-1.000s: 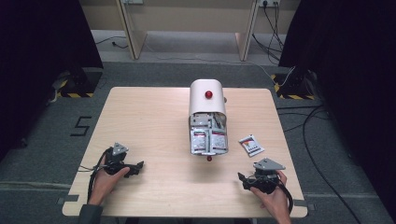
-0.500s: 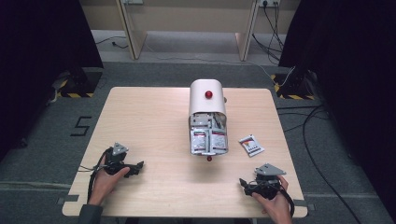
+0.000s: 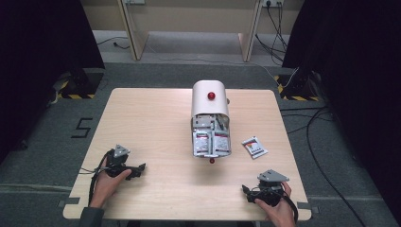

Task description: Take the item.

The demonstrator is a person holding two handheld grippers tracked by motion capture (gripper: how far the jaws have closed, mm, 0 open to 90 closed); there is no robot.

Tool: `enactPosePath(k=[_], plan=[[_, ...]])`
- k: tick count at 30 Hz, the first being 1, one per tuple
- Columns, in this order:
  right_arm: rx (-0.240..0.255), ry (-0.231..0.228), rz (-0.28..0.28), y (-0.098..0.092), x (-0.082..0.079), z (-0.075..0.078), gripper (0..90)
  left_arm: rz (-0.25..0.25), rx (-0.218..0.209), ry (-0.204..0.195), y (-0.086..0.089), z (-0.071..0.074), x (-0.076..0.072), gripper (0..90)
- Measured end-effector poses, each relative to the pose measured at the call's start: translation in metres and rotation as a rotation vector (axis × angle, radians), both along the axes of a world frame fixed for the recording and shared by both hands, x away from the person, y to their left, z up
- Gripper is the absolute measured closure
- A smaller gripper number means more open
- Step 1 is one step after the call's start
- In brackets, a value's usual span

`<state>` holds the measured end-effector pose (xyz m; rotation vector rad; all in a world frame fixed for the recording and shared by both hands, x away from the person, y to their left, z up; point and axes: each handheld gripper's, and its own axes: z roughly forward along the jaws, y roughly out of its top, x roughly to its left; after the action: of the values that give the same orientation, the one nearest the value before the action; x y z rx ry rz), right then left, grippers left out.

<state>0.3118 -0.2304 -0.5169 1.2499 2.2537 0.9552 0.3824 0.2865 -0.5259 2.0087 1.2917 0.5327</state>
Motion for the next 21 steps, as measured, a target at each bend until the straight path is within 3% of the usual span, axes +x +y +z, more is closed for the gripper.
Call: enactPosePath(k=[10, 21], plan=[[0.004, -0.005, 0.038, 0.001, -0.010, -0.002, 12.5, 0.000, 0.000, 0.000, 0.000, 0.000, 0.000, 0.0], [0.048, -0.076, 0.008, -0.002, -0.030, -0.010, 11.9, 0.000, 0.000, 0.000, 0.000, 0.000, 0.000, 0.0]])
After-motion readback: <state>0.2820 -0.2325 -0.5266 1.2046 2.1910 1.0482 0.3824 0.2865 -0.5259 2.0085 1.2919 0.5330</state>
